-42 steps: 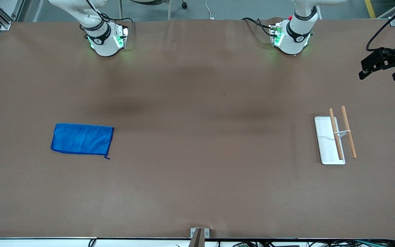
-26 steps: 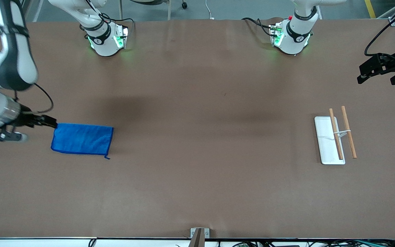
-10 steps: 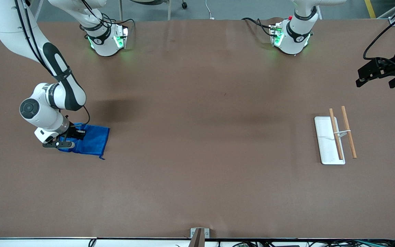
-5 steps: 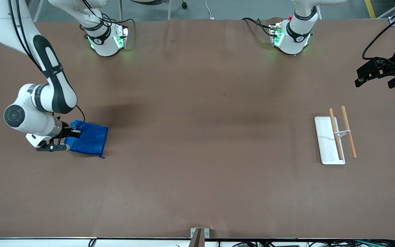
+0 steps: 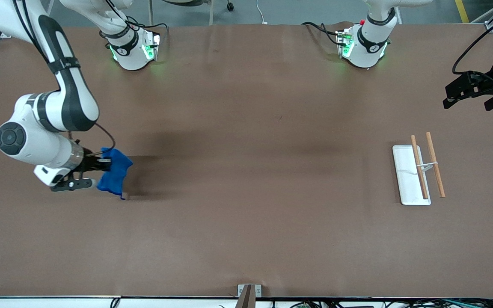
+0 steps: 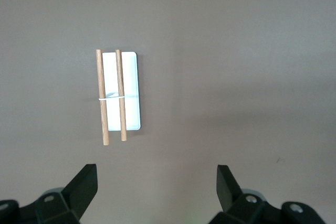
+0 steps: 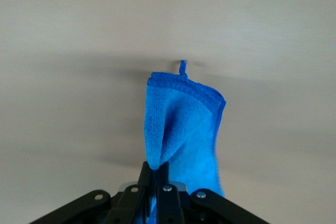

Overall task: Right arm passes towel to left arm to hang
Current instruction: 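Lift the blue towel with the right gripper toward the table's middle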

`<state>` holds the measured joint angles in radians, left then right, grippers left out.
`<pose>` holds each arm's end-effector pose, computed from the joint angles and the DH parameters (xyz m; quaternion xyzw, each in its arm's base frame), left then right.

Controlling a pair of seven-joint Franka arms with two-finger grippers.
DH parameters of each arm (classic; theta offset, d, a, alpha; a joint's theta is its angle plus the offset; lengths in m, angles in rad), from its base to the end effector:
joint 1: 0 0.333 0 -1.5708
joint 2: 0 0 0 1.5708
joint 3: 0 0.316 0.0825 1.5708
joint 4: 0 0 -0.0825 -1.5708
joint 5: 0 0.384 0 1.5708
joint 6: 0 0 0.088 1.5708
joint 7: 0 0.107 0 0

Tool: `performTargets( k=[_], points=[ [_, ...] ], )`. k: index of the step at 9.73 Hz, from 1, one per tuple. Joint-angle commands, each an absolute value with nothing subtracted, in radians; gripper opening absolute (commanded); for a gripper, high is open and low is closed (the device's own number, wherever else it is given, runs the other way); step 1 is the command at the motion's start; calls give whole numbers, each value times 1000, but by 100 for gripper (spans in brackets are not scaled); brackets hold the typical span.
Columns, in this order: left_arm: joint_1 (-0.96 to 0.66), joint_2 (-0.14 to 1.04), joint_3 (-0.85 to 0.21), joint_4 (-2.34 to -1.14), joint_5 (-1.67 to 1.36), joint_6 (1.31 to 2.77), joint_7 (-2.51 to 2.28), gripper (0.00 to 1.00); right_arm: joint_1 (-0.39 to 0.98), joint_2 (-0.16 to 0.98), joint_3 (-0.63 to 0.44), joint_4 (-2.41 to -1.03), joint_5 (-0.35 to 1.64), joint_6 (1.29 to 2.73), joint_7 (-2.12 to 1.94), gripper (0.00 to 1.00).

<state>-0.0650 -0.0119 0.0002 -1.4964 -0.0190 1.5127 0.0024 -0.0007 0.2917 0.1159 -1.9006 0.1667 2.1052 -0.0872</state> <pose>0.5439 -0.0374 0.6608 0.9993 -0.0343 0.0138 0.0099 0.6043 0.0745 0.3431 -0.9939 -0.0536 0.0442 0.0858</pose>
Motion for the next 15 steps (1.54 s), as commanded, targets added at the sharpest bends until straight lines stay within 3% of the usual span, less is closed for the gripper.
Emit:
performTargets(
  k=[1,5,10,13,15],
  points=[
    [-61,-3,0,-1514,-34,1516,29,100,-6,259,236,-1898,370,2103,-81,0],
    [-61,2,0,-1526,-63,1514,44,100,34,267,399,-1825,910,2190,-83,0],
    [-37,-11,9,-1568,-245,1477,127,100,149,313,466,-1726,1368,2331,-92,0],
    [-43,-34,15,-1647,-402,1428,201,100,184,324,482,-1718,1633,2332,-155,0],
    [-92,-64,88,-1742,-556,1419,230,100,215,339,482,-1718,1820,2332,-291,0]
  ],
)
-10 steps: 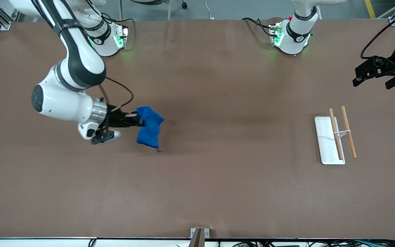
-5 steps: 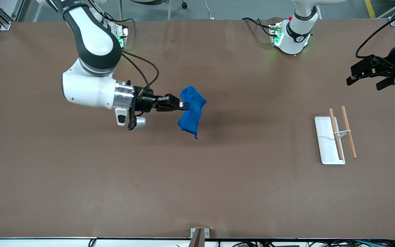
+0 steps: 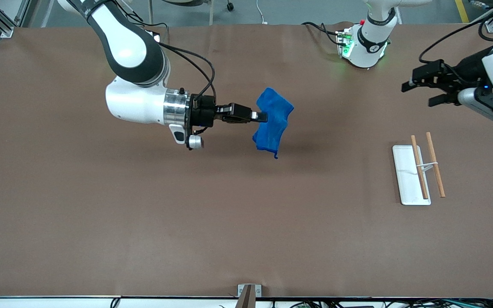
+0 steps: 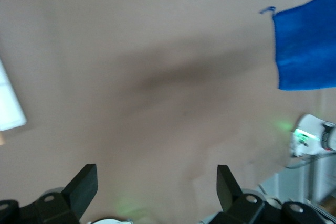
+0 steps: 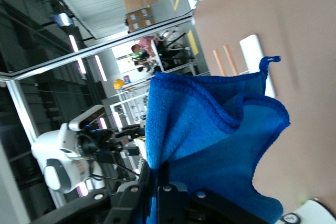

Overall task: Right arm passes towel to left arm to hang
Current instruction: 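Lift the blue towel with the right gripper toward the table's middle, then hold the towel up while the left gripper reaches to grasp it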

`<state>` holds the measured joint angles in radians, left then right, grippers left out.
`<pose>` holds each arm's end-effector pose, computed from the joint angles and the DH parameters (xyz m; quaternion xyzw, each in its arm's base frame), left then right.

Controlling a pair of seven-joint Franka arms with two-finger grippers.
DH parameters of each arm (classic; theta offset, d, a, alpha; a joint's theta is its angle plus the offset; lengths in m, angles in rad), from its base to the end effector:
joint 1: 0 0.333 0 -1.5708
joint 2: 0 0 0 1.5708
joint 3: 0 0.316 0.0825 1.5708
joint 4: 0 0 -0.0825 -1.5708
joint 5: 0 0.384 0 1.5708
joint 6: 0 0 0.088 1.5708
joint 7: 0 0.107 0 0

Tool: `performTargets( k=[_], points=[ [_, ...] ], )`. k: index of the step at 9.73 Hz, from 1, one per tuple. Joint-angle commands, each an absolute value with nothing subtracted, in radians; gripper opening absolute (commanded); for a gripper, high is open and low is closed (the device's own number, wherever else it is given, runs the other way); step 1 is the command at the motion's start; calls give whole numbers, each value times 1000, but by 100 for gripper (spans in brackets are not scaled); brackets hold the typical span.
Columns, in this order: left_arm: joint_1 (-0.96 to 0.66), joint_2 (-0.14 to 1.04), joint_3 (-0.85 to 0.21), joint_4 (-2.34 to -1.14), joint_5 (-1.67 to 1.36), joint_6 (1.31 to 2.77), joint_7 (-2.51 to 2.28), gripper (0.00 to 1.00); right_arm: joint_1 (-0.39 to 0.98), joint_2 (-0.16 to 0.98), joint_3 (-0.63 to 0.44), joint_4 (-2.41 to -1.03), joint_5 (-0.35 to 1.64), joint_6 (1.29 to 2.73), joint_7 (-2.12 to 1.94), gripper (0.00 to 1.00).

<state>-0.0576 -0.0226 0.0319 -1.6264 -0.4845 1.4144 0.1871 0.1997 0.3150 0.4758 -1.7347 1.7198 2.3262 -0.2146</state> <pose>0.5270 -0.0690 0.6127 0.9593 -0.1174 -0.0722 0.2464 0.5356 0.4096 0.4666 -0.7259 0.1417 0.0781 0.6685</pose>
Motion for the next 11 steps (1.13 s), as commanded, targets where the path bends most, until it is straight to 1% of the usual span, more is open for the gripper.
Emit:
performTargets(
  k=[1,2,5,7,8,11],
  points=[
    [-142,-96,165,-1822,-653,1417,253,100,231,345,482,-1718,1886,2332,-346,0],
    [-152,-109,196,-1882,-720,1417,280,100,242,362,482,-1718,1932,2332,-403,0],
    [-144,-101,199,-2072,-1008,1402,336,100,259,385,483,-1720,1983,2325,-419,0],
    [-141,-89,199,-2170,-1142,1405,433,100,261,384,497,-1721,1996,2327,-420,0],
    [-141,-77,199,-2212,-1231,1408,475,100,259,385,505,-1721,2002,2330,-420,0],
    [-149,1,193,-2253,-1402,1410,491,96,258,383,505,-1727,2002,2332,-423,0]
  ],
)
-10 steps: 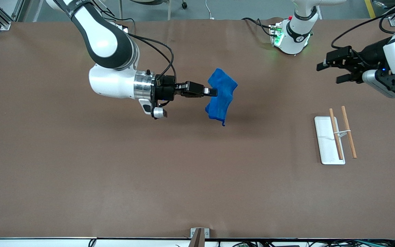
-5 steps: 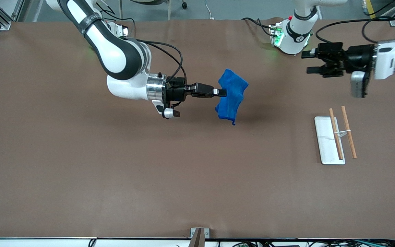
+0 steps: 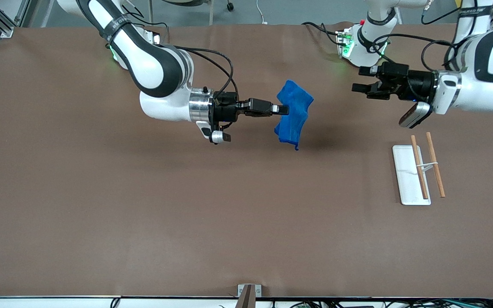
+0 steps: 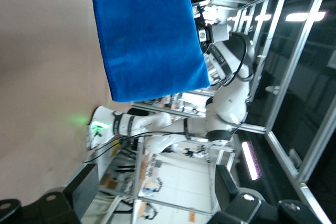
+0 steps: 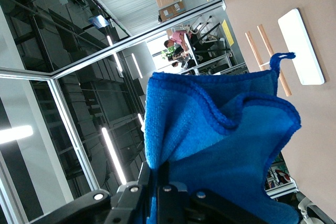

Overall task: Right arm passes towel to left arm to hang
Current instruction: 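Hold the towel up while the left gripper reaches to grasp it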

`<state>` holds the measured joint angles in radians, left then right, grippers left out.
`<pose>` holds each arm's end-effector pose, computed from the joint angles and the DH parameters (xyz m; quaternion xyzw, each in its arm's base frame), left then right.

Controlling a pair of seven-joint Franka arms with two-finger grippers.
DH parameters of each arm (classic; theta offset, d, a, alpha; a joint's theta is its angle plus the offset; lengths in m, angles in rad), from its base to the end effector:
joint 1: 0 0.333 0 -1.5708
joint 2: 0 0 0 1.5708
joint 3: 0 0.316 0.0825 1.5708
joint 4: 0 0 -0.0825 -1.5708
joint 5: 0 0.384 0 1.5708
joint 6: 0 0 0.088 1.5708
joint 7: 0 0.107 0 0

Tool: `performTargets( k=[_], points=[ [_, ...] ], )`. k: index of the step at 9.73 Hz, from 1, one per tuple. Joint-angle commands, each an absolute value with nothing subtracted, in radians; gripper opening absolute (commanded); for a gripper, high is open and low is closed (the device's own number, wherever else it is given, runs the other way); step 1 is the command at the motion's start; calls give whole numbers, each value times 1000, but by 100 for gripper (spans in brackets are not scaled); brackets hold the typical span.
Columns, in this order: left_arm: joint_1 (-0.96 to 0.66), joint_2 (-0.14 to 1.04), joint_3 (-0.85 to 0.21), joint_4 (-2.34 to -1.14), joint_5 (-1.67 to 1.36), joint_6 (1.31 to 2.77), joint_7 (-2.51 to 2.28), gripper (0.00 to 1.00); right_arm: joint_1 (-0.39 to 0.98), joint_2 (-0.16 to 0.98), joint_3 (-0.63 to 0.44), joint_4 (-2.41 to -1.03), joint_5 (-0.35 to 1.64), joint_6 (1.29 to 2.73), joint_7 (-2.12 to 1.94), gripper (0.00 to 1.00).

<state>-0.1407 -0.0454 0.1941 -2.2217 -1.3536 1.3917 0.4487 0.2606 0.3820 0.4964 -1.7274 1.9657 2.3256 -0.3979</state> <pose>0.4771 -0.0919 0.4424 0.7294 -0.0121 -0.1368 0.6702 0.5127 0.4529 0.4351 -0.6747 0.1560 0.0904 0.7157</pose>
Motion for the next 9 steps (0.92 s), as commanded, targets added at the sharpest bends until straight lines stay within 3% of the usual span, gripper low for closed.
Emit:
performTargets(
  k=[1,3,5,9],
  points=[
    [-152,12,190,-2255,-1428,1410,492,96,259,385,505,-1729,2002,2332,-432,0],
    [-155,63,149,-2255,-1488,1446,506,95,261,383,508,-1724,2032,2330,-437,0],
    [-153,97,40,-2255,-1590,1587,528,95,252,379,550,-1714,2054,2332,-440,0],
    [-147,109,-35,-2247,-1693,1693,520,92,252,362,574,-1707,2126,2333,-459,0]
  ],
)
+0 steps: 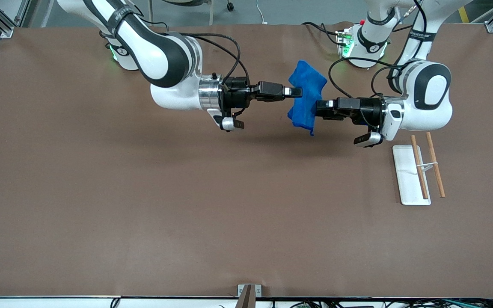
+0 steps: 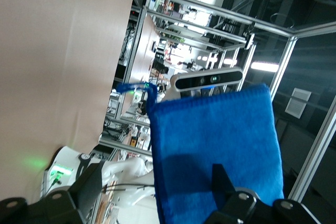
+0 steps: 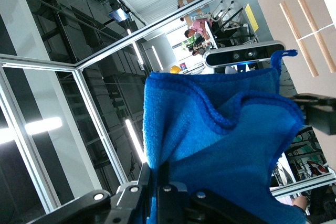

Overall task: Right arm passes towel to left arm to hang
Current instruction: 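Hold the towel up while the left gripper reaches to grasp it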

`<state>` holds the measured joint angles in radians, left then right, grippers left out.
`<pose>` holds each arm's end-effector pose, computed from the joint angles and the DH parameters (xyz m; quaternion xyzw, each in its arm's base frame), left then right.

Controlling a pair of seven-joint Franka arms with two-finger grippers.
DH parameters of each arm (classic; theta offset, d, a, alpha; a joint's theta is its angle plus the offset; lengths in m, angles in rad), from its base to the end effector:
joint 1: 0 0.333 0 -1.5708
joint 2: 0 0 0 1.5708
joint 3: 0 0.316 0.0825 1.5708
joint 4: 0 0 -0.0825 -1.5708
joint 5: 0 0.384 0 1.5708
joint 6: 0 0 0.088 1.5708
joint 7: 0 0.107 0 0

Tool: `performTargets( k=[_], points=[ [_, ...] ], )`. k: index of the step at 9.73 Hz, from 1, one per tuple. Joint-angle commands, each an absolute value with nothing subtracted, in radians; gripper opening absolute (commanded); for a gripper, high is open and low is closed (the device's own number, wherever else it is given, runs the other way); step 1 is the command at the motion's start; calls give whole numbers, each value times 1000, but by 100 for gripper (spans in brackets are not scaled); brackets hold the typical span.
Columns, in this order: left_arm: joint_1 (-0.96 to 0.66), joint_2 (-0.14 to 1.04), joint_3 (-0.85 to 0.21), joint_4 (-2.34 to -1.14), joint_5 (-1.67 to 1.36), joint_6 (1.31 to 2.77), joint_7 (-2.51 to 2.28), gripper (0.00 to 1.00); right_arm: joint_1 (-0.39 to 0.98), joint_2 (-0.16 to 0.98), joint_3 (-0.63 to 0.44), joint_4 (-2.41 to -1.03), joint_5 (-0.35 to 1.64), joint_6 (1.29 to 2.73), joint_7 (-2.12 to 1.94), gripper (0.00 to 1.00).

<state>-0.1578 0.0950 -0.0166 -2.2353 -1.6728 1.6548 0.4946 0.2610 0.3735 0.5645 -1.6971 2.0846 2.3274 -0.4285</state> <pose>0.4994 -0.1881 0.3761 0.6964 0.0795 -0.1114 0.7045 0.4896 0.4825 0.4647 -0.6322 0.1601 0.1084 0.7503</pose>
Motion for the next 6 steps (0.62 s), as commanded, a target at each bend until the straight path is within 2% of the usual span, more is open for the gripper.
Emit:
performTargets(
  k=[1,6],
  points=[
    [-140,95,-35,-2247,-1694,1689,508,92,250,362,574,-1707,2126,2333,-460,0],
    [-127,109,-38,-2226,-1695,1689,494,80,250,364,574,-1707,2126,2335,-468,0]
  ],
)
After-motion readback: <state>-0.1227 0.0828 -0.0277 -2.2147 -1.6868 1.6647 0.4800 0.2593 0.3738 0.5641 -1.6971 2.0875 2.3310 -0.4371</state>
